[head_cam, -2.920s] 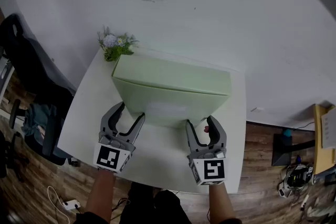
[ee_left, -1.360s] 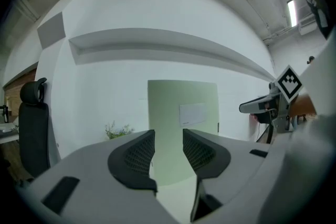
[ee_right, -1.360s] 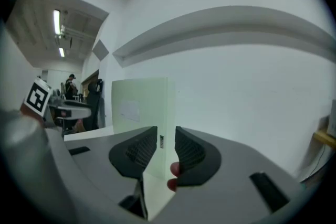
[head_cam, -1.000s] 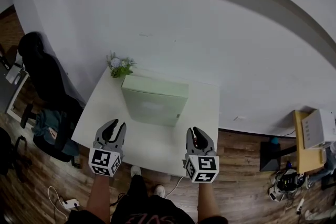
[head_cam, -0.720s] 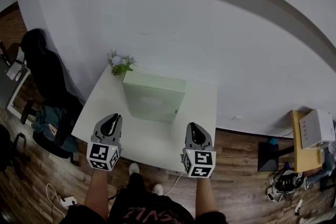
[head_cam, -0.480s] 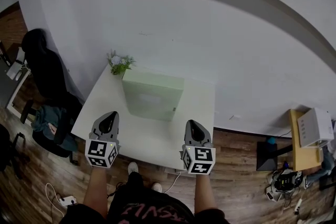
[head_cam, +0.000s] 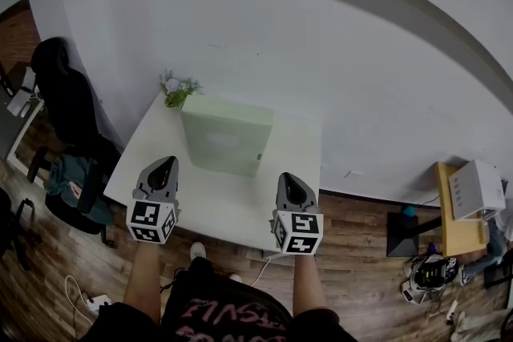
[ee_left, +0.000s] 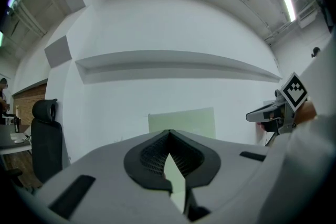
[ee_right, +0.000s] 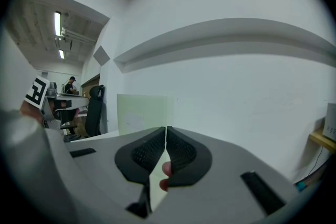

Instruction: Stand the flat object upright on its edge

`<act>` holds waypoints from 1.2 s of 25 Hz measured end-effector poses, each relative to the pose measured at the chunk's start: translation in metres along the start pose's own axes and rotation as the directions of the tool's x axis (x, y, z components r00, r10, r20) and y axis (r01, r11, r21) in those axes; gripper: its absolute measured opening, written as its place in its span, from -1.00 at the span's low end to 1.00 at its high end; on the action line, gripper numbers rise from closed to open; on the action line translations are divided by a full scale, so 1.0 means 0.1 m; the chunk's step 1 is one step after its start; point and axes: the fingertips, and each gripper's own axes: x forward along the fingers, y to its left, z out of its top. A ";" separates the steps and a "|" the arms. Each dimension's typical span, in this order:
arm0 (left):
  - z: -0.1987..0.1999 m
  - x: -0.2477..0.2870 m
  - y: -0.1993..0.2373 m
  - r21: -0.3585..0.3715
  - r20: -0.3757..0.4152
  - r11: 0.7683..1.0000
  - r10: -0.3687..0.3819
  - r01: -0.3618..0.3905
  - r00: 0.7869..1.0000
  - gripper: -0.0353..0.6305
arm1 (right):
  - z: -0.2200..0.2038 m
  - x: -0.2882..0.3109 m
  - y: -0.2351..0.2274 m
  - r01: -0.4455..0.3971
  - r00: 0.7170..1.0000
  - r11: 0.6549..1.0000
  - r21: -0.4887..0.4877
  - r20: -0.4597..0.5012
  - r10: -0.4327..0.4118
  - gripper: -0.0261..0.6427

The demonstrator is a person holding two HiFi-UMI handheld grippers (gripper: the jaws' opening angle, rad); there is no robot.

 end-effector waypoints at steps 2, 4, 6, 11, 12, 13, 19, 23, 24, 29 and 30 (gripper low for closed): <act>0.04 0.01 -0.01 0.003 0.007 1.000 -0.004 0.004 1.000 -0.86 | 0.01 0.00 -0.01 -0.006 1.000 1.000 -0.007 -0.006 0.006 -0.84; 0.07 0.02 -0.03 0.012 0.008 1.000 -0.010 0.010 1.000 -0.86 | 0.03 -0.01 -0.03 -0.006 1.000 1.000 -0.001 -0.013 0.006 -0.84; 0.08 0.04 -0.03 0.013 -0.006 1.000 -0.014 0.014 1.000 -0.86 | 0.04 -0.01 -0.06 0.001 1.000 1.000 0.003 -0.016 -0.001 -0.84; 0.17 0.07 0.01 -0.001 -0.012 1.000 -0.010 0.010 1.000 -0.86 | 0.07 -0.01 -0.09 0.003 1.000 1.000 -0.020 -0.020 -0.003 -0.84; 0.18 0.08 0.01 0.001 -0.013 1.000 -0.009 0.009 1.000 -0.86 | 0.07 -0.01 -0.10 0.004 1.000 1.000 -0.014 -0.019 -0.004 -0.84; 0.19 0.08 0.01 0.002 -0.015 1.000 -0.007 0.007 1.000 -0.86 | 0.09 -0.01 -0.12 0.006 1.000 1.000 -0.005 -0.016 -0.006 -0.84; 0.19 0.03 0.01 -0.010 -0.020 1.000 -0.008 0.008 1.000 -0.86 | 0.25 -0.03 -0.15 0.007 1.000 1.000 0.009 0.013 -0.007 -0.85; 0.27 -0.02 0.03 0.004 -0.004 1.000 -0.008 0.008 1.000 -0.86 | 0.29 0.00 -0.10 -0.001 1.000 1.000 -0.009 0.013 0.001 -0.85; 0.29 -0.03 0.03 0.007 0.001 1.000 -0.010 0.010 1.000 -0.86 | 0.29 0.00 -0.08 -0.003 1.000 1.000 -0.014 0.011 0.003 -0.85; 0.33 -0.05 0.08 0.017 0.003 1.000 -0.003 0.003 1.000 -0.86 | 0.31 0.00 -0.03 -0.002 1.000 0.999 -0.045 0.030 0.003 -0.85; 0.35 -0.05 0.08 0.014 0.006 1.000 -0.003 0.003 1.000 -0.86 | 0.33 0.00 -0.01 -0.003 0.999 0.999 -0.052 0.035 0.005 -0.85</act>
